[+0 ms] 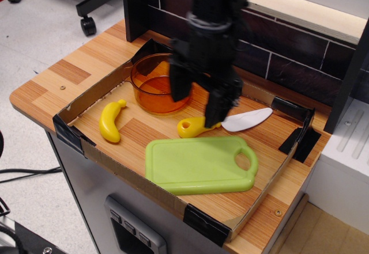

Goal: Put knife in pot

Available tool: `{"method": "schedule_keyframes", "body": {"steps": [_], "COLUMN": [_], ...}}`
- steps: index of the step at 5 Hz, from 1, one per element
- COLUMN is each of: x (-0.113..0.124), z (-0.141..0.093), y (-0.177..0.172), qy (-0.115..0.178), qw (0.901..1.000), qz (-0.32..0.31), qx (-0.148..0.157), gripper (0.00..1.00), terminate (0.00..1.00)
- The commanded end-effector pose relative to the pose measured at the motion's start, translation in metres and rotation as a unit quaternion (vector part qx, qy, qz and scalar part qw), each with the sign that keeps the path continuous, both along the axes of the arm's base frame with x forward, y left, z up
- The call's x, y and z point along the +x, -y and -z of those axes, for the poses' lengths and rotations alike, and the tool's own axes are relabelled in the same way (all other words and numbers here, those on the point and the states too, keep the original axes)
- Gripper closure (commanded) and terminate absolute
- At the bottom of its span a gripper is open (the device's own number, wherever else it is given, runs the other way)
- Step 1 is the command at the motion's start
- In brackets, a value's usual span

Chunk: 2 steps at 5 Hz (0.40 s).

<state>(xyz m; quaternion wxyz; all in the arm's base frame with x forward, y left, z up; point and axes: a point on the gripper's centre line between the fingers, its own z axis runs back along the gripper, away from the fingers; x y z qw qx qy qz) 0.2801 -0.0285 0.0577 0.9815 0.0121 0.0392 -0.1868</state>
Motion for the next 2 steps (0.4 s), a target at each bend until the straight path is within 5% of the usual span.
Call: {"method": "schedule_keyframes", "body": {"steps": [1, 2], "x": [0.022, 0.037], "z": [-0.010, -0.007], "y": [0.023, 0.031], "qy": [0.069, 0.089], "qw": [0.9937, 0.9928], "qz": [0.081, 0.066], "qx": [-0.035, -0.045], "gripper": [0.00, 0.00], "terminate": [0.00, 0.00]}}
